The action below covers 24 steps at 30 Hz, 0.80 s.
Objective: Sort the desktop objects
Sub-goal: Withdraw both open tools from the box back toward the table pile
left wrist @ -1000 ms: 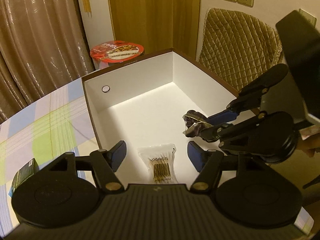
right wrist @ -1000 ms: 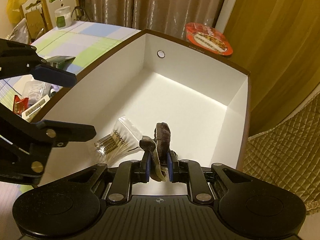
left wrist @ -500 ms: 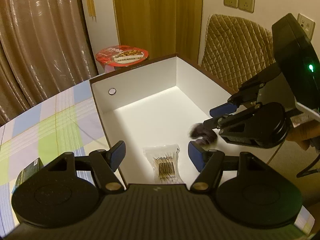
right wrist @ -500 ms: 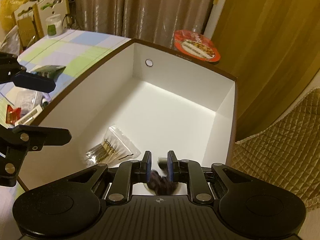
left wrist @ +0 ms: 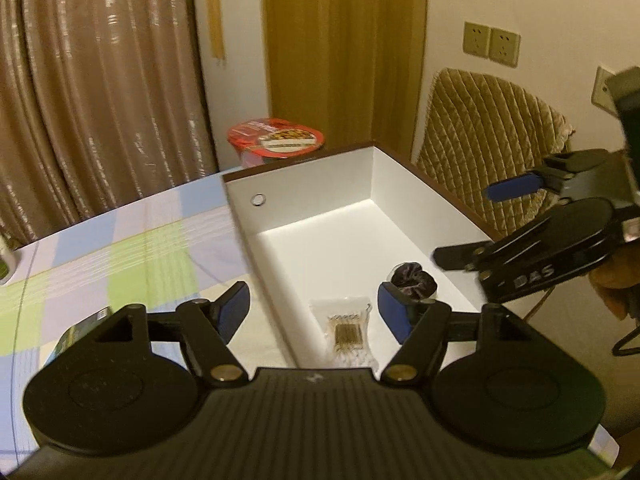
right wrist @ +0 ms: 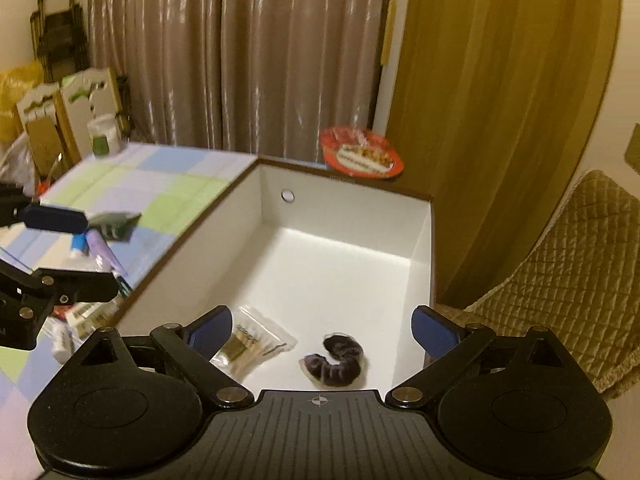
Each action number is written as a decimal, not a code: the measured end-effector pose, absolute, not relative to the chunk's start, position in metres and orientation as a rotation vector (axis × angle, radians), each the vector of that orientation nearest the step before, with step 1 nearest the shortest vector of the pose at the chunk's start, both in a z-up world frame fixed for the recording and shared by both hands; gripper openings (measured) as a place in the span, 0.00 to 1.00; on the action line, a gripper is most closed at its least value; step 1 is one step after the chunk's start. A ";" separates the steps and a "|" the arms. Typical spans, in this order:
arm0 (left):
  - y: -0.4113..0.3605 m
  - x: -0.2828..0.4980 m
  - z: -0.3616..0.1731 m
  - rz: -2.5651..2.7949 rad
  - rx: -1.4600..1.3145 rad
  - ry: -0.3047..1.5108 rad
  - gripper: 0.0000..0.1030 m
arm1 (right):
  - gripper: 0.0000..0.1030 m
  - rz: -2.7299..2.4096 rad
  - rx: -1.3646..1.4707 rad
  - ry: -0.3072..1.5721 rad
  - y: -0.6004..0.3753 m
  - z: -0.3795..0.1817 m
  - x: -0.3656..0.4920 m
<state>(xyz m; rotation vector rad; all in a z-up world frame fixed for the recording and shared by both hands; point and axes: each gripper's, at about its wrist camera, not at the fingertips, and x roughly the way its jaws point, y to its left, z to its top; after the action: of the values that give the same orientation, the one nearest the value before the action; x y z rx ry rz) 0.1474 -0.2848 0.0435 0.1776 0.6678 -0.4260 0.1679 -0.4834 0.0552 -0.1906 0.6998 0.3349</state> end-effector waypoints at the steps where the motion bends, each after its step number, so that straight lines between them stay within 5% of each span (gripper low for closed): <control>1: -0.279 0.143 0.045 -0.416 0.173 0.667 0.68 | 0.96 0.332 -0.179 0.689 -0.483 0.059 0.162; 24: -0.147 0.005 0.011 -0.191 0.136 0.785 0.83 | 0.96 0.464 -0.129 0.664 -0.373 0.057 0.040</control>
<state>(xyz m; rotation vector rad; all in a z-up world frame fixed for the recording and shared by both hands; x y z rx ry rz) 0.0047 -0.1475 0.0115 0.1363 0.7853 -0.1909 0.0400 -0.3735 0.0575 -0.1285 0.6636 0.4636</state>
